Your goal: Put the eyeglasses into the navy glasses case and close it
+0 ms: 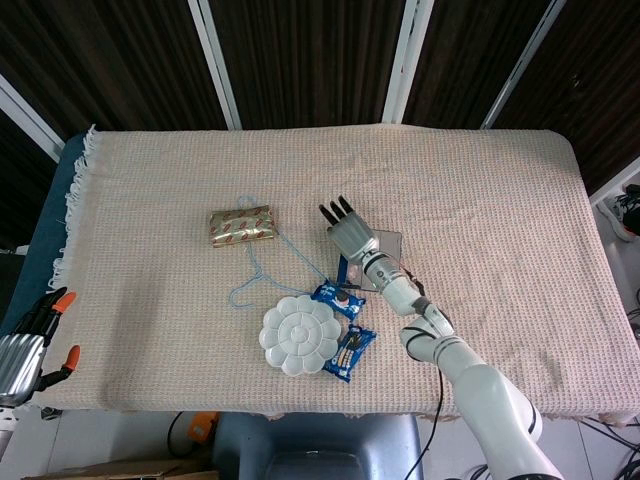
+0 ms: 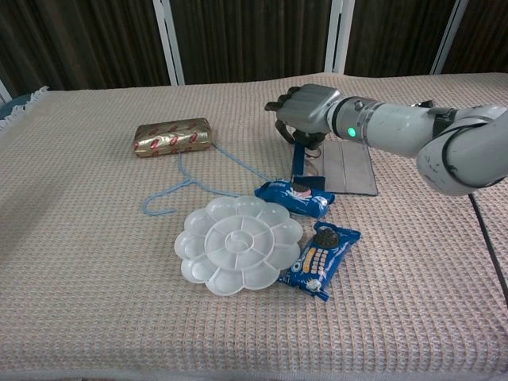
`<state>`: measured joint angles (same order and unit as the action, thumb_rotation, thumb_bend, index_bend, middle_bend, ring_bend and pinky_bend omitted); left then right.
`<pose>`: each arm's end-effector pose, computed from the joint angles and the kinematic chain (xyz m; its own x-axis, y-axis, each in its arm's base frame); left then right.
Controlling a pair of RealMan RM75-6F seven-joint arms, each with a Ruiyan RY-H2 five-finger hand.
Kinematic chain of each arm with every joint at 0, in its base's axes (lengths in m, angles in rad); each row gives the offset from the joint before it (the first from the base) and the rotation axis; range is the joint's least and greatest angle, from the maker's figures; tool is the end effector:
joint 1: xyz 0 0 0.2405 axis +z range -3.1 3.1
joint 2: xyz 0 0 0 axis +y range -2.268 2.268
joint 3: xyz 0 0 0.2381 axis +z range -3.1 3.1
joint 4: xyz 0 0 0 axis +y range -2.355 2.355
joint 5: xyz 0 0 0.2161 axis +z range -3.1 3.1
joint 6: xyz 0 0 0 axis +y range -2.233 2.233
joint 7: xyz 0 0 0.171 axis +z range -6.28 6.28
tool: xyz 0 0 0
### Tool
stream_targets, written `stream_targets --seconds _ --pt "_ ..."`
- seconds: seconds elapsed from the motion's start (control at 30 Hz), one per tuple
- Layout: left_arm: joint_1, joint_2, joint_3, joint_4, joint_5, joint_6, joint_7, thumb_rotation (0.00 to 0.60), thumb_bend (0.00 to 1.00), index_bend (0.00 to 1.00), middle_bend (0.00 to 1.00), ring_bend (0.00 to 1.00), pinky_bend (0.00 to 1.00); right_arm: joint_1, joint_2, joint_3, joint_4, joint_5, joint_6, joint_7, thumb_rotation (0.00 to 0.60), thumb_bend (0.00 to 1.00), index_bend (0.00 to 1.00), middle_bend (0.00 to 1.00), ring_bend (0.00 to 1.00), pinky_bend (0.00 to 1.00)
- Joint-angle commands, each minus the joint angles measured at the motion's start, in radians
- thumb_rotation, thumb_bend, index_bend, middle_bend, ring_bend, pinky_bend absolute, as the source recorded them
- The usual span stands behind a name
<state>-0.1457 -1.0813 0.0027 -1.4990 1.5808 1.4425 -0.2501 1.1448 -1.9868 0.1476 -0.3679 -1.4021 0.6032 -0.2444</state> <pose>-0.3075 0.2159 0.1497 0.3184 0.0837 0.9443 0.9443 -0.1159 -0.3081 -0.1005 -0.4906 -0.0822 0.9040 0.0452 0.4251 -0.3478 -0.5005 0.7928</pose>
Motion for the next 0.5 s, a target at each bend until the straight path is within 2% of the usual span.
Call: stream_targets --seconds 0.03,0.23,0.5 --pt "0.001 0.0 0.001 0.0 0.003 0.003 -0.003 0.6 0.45 0.0 0.0 0.0 0.17 -0.019 0.019 0.005 -0.019 0.015 -0.001 -0.028 0.6 0.8 0.57 0.02 0.0 0.0" --pt "0.0 0.001 0.006 0.002 0.015 0.007 -0.008 0.6 0.45 0.0 0.0 0.0 0.17 -0.081 0.093 0.014 -0.107 0.06 -0.008 -0.13 0.6 0.8 0.57 0.02 0.0 0.0" --pt "0.001 0.0 0.012 0.001 0.026 0.014 -0.007 0.6 0.45 0.0 0.0 0.0 0.17 -0.193 0.262 0.014 -0.394 0.14 0.041 -0.284 0.6 0.8 0.57 0.02 0.0 0.0"
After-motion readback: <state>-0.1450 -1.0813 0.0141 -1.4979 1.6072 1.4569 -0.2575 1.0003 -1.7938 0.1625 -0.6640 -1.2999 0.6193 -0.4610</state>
